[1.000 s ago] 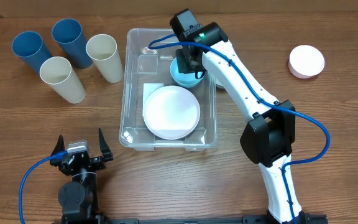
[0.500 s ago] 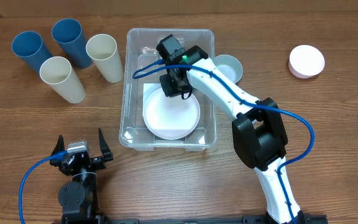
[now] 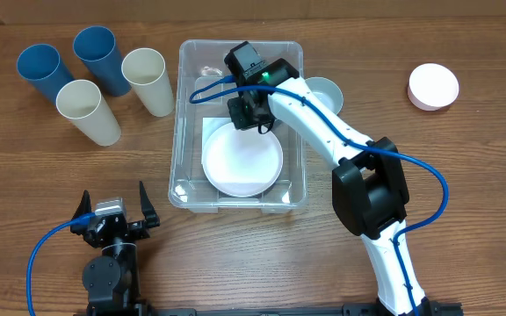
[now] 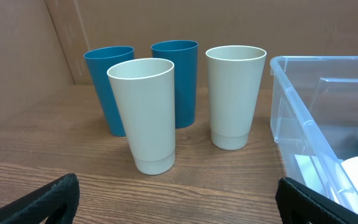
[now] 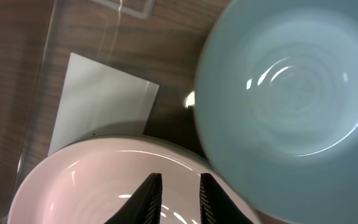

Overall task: Pack container
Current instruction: 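Carry the light-blue bowl into the bin's upper area and release it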

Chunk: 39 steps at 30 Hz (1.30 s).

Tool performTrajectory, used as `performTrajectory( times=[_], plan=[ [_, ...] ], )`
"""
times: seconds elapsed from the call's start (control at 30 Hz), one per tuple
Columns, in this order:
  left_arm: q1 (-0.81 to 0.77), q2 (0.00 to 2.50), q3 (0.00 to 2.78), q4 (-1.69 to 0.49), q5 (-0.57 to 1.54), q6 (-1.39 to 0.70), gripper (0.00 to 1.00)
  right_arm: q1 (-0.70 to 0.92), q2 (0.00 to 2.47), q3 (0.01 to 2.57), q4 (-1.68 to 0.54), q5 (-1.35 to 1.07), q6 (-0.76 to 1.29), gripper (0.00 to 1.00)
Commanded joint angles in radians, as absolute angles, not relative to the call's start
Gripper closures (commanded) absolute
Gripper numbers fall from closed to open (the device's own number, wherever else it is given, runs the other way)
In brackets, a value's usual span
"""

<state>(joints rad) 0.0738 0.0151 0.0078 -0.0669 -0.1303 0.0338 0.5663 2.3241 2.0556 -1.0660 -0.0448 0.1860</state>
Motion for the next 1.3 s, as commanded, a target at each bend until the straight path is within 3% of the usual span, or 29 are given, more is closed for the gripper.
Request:
performTrajectory(
  times=[0.0,0.5,1.27],
  plan=[
    [0.079,0.006,0.005,-0.065,-0.122,0.049,0.00,0.540,2.318,2.082,-1.056,-0.047,0.186,0.78],
    [0.079,0.006,0.005,-0.065,-0.122,0.049,0.00,0.525,2.318,2.081,-1.008,0.013,0.185,0.77],
    [0.079,0.006,0.005,-0.065,-0.122,0.049,0.00,0.555,2.318,2.001,-1.013,-0.099,0.021,0.79]
  ],
)
